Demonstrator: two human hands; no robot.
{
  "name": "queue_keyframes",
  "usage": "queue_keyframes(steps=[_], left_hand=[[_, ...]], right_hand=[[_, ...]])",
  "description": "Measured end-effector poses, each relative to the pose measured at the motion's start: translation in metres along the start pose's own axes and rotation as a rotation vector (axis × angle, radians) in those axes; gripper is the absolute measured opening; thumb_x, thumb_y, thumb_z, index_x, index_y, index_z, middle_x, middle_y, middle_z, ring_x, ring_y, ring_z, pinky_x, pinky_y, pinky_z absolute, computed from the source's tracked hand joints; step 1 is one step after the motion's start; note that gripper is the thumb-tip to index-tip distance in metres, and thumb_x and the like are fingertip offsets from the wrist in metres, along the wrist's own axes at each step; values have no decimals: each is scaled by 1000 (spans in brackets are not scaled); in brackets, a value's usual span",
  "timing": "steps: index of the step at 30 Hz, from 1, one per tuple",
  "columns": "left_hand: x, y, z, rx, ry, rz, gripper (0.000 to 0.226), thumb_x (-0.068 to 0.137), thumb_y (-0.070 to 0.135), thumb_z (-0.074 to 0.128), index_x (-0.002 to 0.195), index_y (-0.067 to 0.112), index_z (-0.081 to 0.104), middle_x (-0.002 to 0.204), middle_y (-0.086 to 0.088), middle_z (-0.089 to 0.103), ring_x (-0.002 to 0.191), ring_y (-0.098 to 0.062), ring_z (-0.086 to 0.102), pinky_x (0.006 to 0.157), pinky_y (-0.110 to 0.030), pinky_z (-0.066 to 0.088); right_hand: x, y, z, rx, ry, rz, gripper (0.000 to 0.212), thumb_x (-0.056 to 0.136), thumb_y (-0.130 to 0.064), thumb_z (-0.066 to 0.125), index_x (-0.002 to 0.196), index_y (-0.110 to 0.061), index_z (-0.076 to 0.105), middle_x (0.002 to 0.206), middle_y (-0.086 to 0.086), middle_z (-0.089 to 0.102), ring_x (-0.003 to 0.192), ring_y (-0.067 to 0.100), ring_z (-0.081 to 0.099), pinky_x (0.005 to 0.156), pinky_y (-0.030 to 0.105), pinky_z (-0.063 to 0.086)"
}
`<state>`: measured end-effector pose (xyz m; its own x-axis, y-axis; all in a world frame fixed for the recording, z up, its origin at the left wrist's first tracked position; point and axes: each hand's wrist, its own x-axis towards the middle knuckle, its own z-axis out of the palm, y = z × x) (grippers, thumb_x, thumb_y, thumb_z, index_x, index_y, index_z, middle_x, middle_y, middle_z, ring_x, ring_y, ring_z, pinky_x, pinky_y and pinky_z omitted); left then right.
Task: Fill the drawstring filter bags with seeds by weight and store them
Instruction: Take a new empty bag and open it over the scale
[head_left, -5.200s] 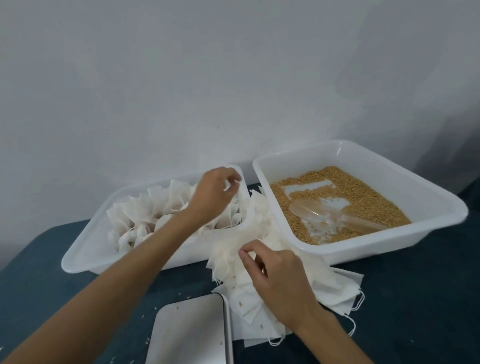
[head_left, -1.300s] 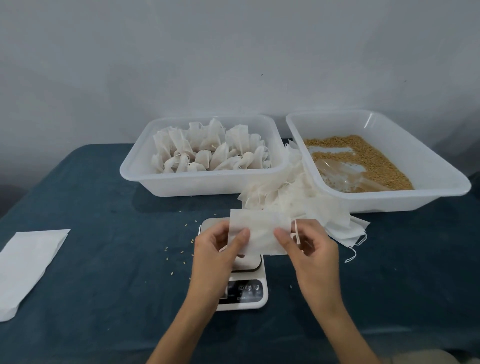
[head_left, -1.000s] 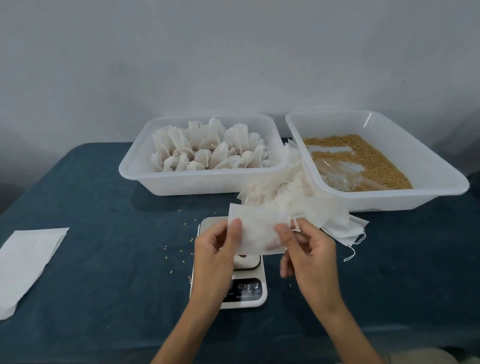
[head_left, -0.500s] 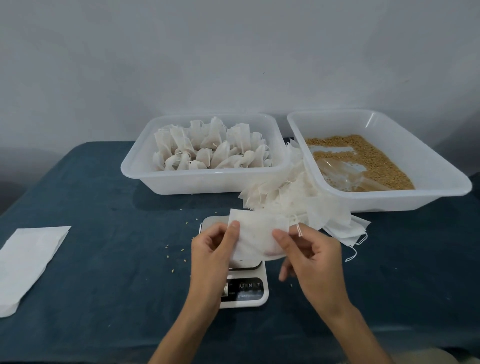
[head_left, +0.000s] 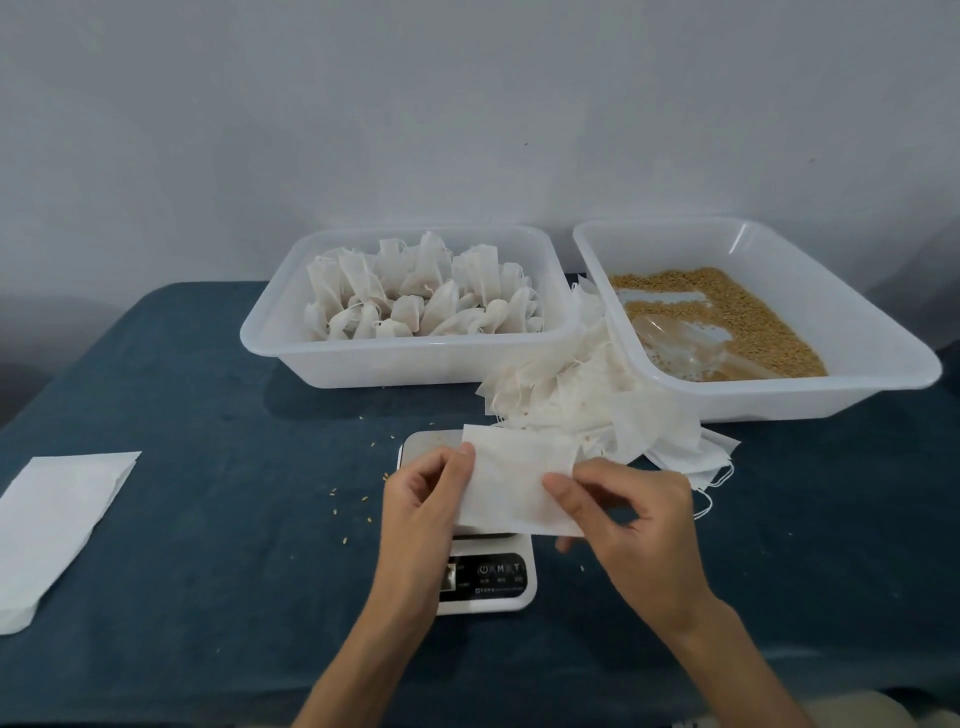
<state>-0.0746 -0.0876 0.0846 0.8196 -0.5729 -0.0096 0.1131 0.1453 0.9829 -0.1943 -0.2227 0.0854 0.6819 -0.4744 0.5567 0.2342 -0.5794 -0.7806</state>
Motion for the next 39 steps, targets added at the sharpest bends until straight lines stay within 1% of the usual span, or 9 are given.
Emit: queue_keyframes(steps=[7,11,17,20,25,29,33,36,39], left_hand=[[3,-6,-5,32,-37,-6,47,99,45,66,85,0,69,79,-16,64,73,-27,59,68,-45,49],[3,-11,-7,50,-36,-2,40,96,44,60,88,9,76,89,-21,72,77,-24,68,64,-37,59],[7,-10,-15,236,25,73,22,103,35,62,98,14,67,92,9,68,87,-15,60,70,-26,51],[3,-5,-18,517,-28,258,52,86,50,73,132,35,54,133,25,54,128,-3,51,102,-23,46],[13,-7,4,849,-312,559,82,81,28,80,152,15,41,151,10,47,146,3,32,130,-37,13],[37,-6,17,673,-253,437,47,81,8,75,123,22,62,112,10,69,107,-9,63,99,-36,49],[67,-5,7,452,-241,255,31,79,32,81,105,31,65,99,10,71,94,-12,66,85,-24,52],[80,-9,-1,325,-280,198,39,77,40,86,107,27,65,96,4,71,90,-17,68,80,-26,56],[88,-15,-5,267,-270,189,38,78,42,86,104,20,68,95,-1,72,88,-17,69,77,-25,56]], right_hand=[[1,-4,1,34,-46,46,41,98,-38,65,63,-34,45,51,-10,50,52,9,70,46,28,47],[6,-2,-1,109,-34,122,35,97,-43,64,71,-20,60,61,2,60,59,14,73,52,36,55],[14,4,-7,68,-184,192,33,98,-42,63,73,-19,62,63,6,55,62,12,70,59,20,52],[18,4,-10,11,-162,199,24,98,-41,63,76,-32,60,55,8,53,52,19,71,49,24,47],[30,-3,-10,-59,-257,157,9,98,-39,64,90,-37,66,55,2,61,44,18,64,54,18,47],[41,-10,-16,-35,-245,158,15,96,-44,64,104,-34,73,89,-12,75,47,19,67,51,18,47],[69,9,-68,-95,70,165,20,99,-40,60,108,-27,73,96,-7,77,52,20,69,46,30,52],[99,53,-120,-295,270,232,14,100,-25,62,108,-21,72,90,-3,77,59,18,70,56,28,58],[138,110,-170,-691,95,503,28,94,-20,69,122,-15,67,111,3,74,94,21,71,84,31,54]])
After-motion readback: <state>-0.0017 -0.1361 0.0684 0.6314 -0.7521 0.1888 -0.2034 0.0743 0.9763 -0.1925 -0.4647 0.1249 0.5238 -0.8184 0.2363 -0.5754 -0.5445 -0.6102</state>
